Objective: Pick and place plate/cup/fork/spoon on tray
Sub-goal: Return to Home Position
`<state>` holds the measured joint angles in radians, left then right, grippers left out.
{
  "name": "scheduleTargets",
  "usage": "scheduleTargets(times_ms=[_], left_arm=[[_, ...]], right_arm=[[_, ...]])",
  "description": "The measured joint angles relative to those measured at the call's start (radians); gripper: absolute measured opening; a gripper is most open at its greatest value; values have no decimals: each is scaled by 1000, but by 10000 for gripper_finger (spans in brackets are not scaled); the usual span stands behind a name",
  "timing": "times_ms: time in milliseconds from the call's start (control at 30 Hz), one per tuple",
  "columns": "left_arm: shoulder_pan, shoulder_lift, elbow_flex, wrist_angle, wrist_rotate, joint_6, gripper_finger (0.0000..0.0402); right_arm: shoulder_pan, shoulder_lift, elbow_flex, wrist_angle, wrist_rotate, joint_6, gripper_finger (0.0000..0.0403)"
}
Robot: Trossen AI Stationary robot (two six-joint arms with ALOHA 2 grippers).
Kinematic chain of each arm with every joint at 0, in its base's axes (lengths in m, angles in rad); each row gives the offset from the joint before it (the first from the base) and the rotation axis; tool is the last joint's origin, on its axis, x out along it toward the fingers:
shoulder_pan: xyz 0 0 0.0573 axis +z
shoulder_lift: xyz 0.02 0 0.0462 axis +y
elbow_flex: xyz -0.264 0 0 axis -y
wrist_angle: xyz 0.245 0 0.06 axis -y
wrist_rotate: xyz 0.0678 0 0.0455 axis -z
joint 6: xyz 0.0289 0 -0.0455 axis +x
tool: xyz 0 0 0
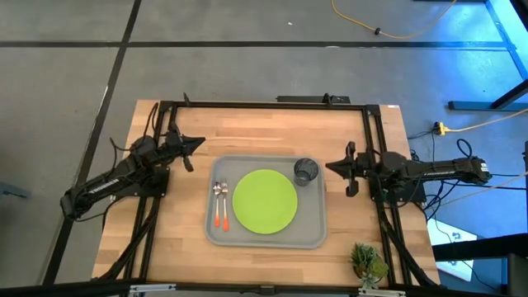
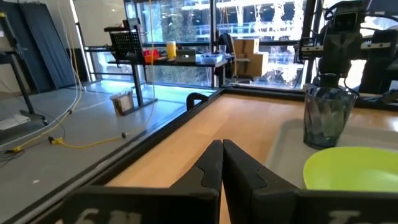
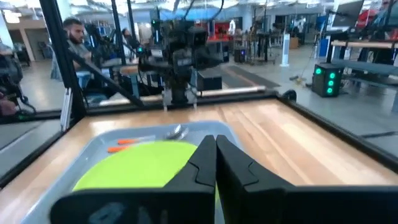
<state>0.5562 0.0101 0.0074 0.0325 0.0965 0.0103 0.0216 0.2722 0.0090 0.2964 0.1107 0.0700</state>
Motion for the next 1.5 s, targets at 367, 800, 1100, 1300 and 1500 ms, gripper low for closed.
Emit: scheduleTargets(times_ms=[367, 800, 1100, 1300, 1500], left_arm=[[0, 1, 0, -3, -1, -2, 0], [0, 1, 0, -9, -58, -7, 0], [0, 1, 0, -8, -58, -7, 0], [0, 1, 0, -8, -58, -7, 0], [0, 1, 0, -8, -59, -7, 0]], right_arm=[[0, 0, 0, -104, -1, 21, 13], [0, 0, 0, -159, -33, -22, 18], [0, 0, 0, -145, -26, -7, 20], [0, 0, 0, -145, -25, 60, 20], [0, 0, 0, -145, -25, 58, 20]])
